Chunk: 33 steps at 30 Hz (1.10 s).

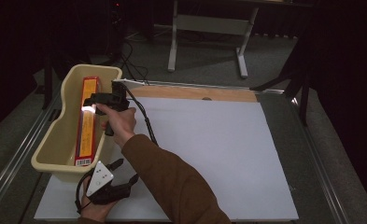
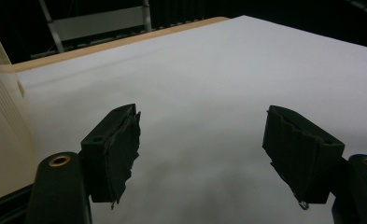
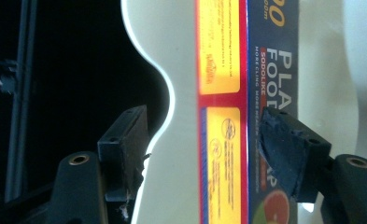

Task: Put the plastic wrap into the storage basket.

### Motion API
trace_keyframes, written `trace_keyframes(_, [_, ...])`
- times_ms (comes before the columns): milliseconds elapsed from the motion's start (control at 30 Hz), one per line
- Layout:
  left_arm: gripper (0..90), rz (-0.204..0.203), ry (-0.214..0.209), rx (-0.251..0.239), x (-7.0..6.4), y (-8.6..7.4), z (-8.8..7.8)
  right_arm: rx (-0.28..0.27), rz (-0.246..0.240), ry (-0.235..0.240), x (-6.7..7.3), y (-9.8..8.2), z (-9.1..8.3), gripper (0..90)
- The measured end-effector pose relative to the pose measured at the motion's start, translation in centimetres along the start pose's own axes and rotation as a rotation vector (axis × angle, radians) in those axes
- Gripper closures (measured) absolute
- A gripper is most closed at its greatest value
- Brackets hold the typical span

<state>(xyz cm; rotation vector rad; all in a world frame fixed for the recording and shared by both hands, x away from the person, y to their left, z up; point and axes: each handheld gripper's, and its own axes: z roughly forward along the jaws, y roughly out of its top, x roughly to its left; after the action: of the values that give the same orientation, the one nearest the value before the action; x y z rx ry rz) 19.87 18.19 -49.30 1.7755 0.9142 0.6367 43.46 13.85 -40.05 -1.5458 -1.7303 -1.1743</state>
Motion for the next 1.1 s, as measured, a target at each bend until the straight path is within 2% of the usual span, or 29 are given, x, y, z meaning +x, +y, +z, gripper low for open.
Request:
trace_keyframes(67, [27.1, 0.003, 0.000, 0.000, 0.0, 0.0, 0.0, 0.021, -0.034, 0.001, 0.2, -0.1, -0.4, 34.7])
trace_keyframes(200, [27.1, 0.010, 0.003, 0.004, -0.1, 0.0, 0.1, 0.039, -0.132, -0.039, 0.2, -0.6, -1.1, 35.9])
trace_keyframes(300, [27.1, 0.010, 0.003, -0.001, -0.1, 0.1, 0.1, 0.029, -0.207, -0.076, 0.0, -1.0, -1.8, 35.9])
trace_keyframes(533, [27.1, 0.012, 0.007, -0.001, -0.1, 0.1, 0.0, 0.000, -0.385, -0.113, -0.2, -2.1, -4.5, 35.8])
trace_keyframes(733, [27.1, 0.020, 0.011, 0.006, -0.3, 0.2, 0.0, -0.025, -0.572, -0.151, -0.2, -3.3, -7.3, 34.6])
trace_keyframes(767, [27.1, 0.020, 0.011, 0.006, -0.3, 0.2, 0.0, -0.025, -0.572, -0.151, -0.2, -3.3, -7.3, 34.6])
trace_keyframes(800, [27.1, 0.024, 0.014, 0.010, -0.3, 0.2, 0.0, -0.025, -0.640, -0.163, -0.2, -3.8, -8.5, 34.6])
trace_keyframes(867, [27.1, 0.024, 0.017, 0.012, -0.3, 0.2, 0.0, -0.036, -0.704, -0.177, -0.3, -4.2, -9.6, 34.5])
trace_keyframes(1000, [27.1, 0.020, 0.019, 0.015, -0.3, 0.2, 0.1, -0.073, -0.799, -0.164, -1.5, -5.3, -12.0, 34.5])
trace_keyframes(1100, [27.1, 0.019, 0.018, 0.017, -0.3, 0.2, 0.1, -0.095, -0.880, -0.214, -3.0, -6.2, -13.7, 34.4])
